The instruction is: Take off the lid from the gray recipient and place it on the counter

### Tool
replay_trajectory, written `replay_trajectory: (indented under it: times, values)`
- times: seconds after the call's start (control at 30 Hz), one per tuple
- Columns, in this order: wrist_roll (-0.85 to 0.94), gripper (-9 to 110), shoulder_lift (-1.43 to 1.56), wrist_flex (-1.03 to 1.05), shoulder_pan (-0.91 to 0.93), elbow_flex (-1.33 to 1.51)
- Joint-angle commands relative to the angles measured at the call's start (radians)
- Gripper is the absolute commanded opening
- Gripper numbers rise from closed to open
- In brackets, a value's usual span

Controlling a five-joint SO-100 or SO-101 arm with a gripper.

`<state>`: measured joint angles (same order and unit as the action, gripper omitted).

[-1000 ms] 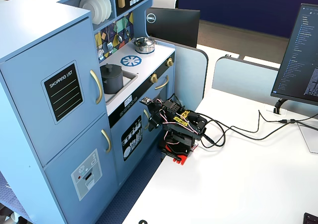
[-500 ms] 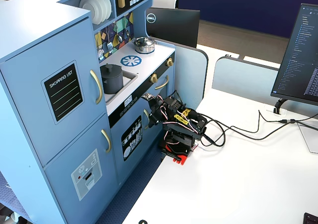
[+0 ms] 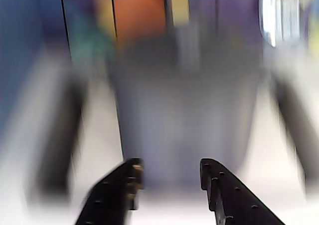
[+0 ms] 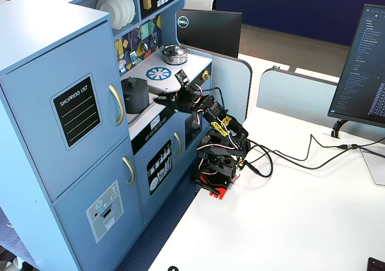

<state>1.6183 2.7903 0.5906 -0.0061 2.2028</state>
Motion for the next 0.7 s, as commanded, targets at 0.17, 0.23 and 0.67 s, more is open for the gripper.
replay_trajectory:
  times: [0.17,0.23,0.67]
  values:
    - [0.003,16,-0.187,-0.351,0.009,-0.124]
    - [0.0,15,-0.225,-0.356,0.018,-0.141]
    - [-0.055,16,-0.457,-0.357,0.08,-0.256]
